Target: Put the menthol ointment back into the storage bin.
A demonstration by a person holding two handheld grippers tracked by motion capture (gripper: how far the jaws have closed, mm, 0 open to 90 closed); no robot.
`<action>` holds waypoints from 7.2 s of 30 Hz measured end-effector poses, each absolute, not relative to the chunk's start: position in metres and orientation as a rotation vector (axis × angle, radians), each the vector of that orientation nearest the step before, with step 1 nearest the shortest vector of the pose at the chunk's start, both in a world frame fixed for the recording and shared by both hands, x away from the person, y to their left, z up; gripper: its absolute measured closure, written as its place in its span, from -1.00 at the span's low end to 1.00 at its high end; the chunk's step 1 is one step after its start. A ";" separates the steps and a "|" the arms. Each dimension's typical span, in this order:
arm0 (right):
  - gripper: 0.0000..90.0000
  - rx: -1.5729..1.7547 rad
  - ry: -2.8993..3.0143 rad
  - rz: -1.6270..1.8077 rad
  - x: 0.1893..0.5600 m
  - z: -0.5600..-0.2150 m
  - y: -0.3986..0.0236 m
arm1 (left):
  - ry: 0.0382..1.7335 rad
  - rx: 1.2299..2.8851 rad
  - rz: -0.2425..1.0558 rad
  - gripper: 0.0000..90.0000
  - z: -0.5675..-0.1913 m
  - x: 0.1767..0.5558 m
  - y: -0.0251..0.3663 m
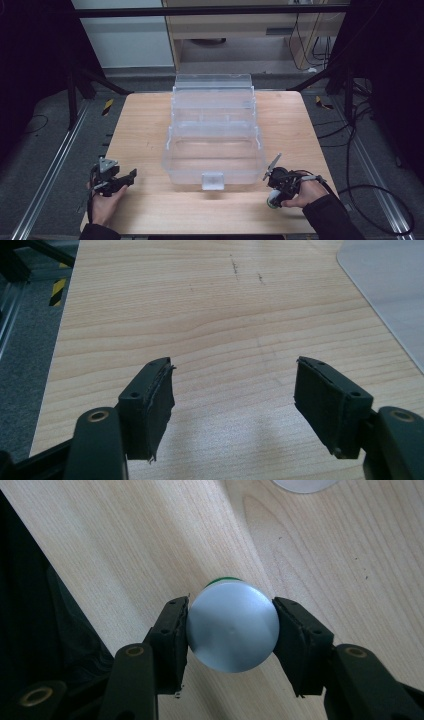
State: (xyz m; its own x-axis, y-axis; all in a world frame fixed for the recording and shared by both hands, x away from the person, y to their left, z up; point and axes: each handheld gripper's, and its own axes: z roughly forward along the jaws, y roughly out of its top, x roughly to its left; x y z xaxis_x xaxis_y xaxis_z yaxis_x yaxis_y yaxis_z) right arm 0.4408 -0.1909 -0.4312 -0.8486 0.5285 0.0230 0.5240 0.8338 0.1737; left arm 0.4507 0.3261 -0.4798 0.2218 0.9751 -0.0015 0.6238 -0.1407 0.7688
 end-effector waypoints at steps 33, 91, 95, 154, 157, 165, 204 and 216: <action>0.12 0.952 2.874 0.471 0.443 -0.354 -0.200 | 1.481 1.857 0.684 -0.30 -0.480 0.452 0.326; 0.12 0.876 2.807 0.566 0.516 -0.326 -0.137 | 1.471 1.850 0.678 -0.28 -0.480 0.451 0.325; 0.12 0.885 2.818 0.581 0.519 -0.333 -0.137 | 1.470 1.849 0.680 -0.28 -0.480 0.451 0.325; 0.12 0.843 2.908 0.430 0.522 -0.395 -0.142 | 1.470 1.850 0.686 -0.27 -0.480 0.451 0.325; 0.12 0.844 2.910 0.434 0.522 -0.396 -0.142 | 1.471 1.850 0.685 -0.27 -0.480 0.451 0.325; 0.11 0.841 2.908 0.434 0.523 -0.397 -0.142 | 1.471 1.853 0.684 -0.27 -0.480 0.451 0.325; -0.56 1.010 2.369 1.036 0.480 -0.368 -0.208 | 1.466 1.832 0.676 -0.25 -0.478 0.449 0.324; -0.54 1.197 2.052 1.209 0.460 -0.426 -0.272 | 1.468 1.794 0.657 0.07 -0.476 0.446 0.328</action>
